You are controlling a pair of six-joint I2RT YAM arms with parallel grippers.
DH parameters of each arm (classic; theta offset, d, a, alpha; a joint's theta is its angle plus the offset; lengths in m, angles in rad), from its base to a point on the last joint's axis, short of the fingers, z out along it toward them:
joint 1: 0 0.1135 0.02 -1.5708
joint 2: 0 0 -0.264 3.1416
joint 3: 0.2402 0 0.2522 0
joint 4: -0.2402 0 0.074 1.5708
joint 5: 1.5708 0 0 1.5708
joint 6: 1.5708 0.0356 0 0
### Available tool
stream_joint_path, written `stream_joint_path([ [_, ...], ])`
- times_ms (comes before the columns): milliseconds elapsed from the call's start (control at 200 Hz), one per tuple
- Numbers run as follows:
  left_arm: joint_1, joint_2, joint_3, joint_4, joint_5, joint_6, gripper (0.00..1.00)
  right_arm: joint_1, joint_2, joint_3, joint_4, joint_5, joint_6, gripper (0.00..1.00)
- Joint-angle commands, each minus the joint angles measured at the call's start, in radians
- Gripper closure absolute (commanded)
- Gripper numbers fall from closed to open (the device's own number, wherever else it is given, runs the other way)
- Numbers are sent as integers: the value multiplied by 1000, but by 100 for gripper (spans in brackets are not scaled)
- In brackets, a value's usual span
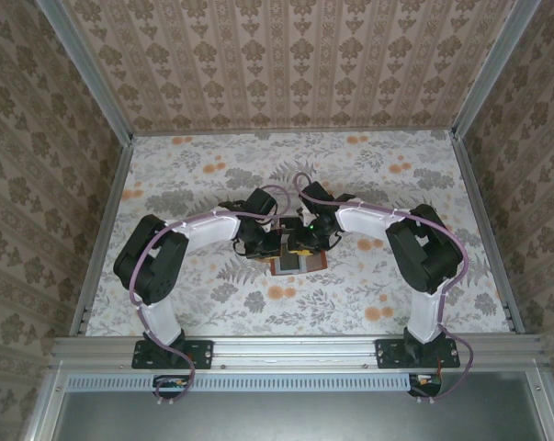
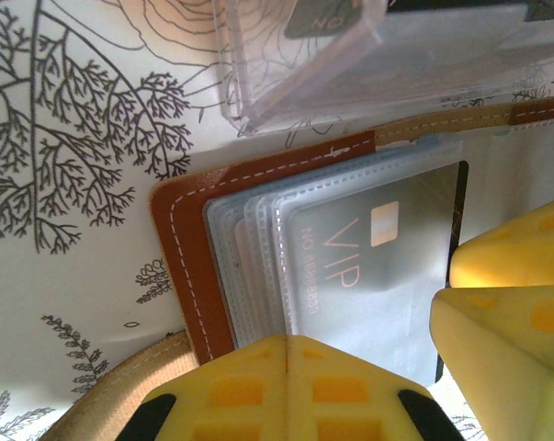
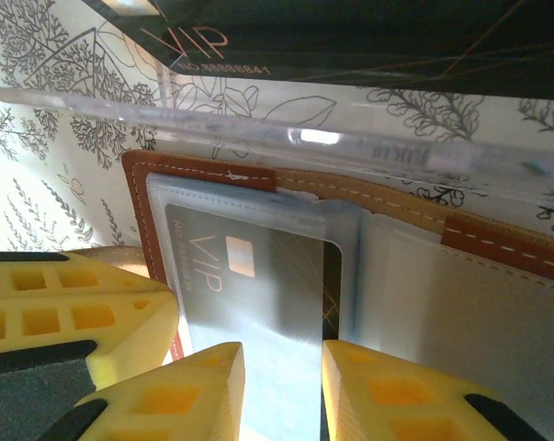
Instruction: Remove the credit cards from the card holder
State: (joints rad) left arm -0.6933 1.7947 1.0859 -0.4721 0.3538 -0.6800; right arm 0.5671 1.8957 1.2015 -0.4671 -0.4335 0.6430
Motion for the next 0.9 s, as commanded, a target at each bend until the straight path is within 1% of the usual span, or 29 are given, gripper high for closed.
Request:
stream_joint_path([
  [0,-4,8,-15,-31,-12,4,97,-4,11,-11,-16,18,-12,69],
  [280,-4,2,-13,-37,-16,5,97,-5,-13,0,-64,86,-36,68],
  [465,-3,-20,4,-50,-24,2,97,-4,-36,3,-90,97,-40,67],
  [700,-4,-82,32,-73,-47,-5,97,-6,-63,-5,-73,72,-24,67],
  [895,-5,-75,36,-1,18,-39,97,-9,-57,-8,-36,41,-7,67],
])
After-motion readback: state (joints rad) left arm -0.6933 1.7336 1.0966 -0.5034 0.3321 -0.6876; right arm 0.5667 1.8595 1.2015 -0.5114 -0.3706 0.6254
